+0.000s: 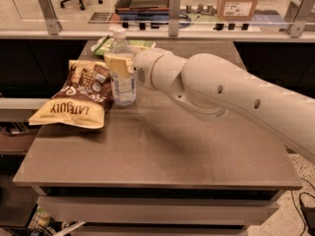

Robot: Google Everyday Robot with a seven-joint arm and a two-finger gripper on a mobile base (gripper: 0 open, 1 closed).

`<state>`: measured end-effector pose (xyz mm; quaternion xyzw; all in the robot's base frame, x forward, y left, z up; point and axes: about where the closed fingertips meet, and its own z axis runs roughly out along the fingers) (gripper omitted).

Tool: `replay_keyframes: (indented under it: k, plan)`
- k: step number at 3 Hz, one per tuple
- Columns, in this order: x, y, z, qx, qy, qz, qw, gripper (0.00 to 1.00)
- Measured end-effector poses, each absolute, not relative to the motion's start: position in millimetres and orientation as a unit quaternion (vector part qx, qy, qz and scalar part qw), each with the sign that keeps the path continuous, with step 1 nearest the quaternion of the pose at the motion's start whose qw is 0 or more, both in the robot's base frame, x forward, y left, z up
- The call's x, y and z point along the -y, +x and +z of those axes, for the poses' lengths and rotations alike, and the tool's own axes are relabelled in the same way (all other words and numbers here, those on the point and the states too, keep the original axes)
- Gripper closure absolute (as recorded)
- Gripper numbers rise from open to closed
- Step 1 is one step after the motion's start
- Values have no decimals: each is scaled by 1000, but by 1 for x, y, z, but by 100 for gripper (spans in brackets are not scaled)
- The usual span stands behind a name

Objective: Move blue plastic bottle near brown chip bag

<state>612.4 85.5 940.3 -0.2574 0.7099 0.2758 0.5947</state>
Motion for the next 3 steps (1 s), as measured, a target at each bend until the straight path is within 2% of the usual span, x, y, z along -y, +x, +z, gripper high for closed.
replay_keyframes:
  k: [2, 3]
  plan:
    - [-89, 611, 943, -708, -260, 276, 595, 13]
    - [-91, 610, 944, -707, -262, 277, 595, 0]
